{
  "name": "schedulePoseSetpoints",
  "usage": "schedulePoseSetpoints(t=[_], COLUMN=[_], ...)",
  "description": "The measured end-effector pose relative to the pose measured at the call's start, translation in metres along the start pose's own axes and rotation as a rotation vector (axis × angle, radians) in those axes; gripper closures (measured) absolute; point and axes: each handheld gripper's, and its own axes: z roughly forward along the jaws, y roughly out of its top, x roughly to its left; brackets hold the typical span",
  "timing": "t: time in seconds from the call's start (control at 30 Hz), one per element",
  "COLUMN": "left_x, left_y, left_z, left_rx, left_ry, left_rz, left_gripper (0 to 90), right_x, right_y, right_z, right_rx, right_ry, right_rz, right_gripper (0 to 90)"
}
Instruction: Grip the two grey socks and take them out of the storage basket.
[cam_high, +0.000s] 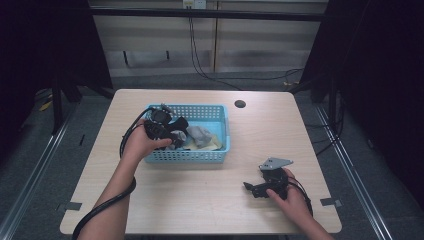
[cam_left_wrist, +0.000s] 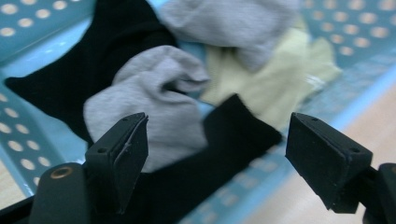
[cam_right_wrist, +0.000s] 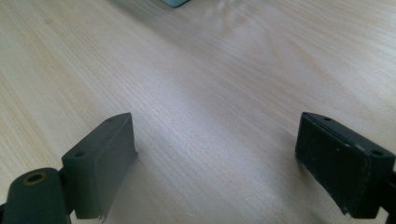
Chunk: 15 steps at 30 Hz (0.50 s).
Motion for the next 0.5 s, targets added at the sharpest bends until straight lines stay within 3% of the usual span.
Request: schedulePoseSetpoints(t=[0.27,0.33,0.4,0.5], left_x=[0.019,0.020,0.023,0.026], left_y=[0.004,0.005,0.004,0.003], left_z=[0.024,0.026,0.032,0.036], left_rx=[0.008,0.014,0.008,0.023], left_ry=[0.065,0.070,0.093,0.105], left_rz=[-0.095,-0.089,-0.119,-0.111], left_gripper=[21.1,21.0,21.8,23.3], right_x=[0.000,0.000,0.000,0.000], right_y=[0.000,0.000,0.000,0.000], right_z=[0.000,0.000,0.000,0.000], right_rx=[-0.001,-0.001,0.000,0.000], right_ry=[0.001,0.001,0.000,0.000], right_rz=[0.000,0.000,0.002,0.002], right_gripper=[11.5,11.5,11.5,11.5])
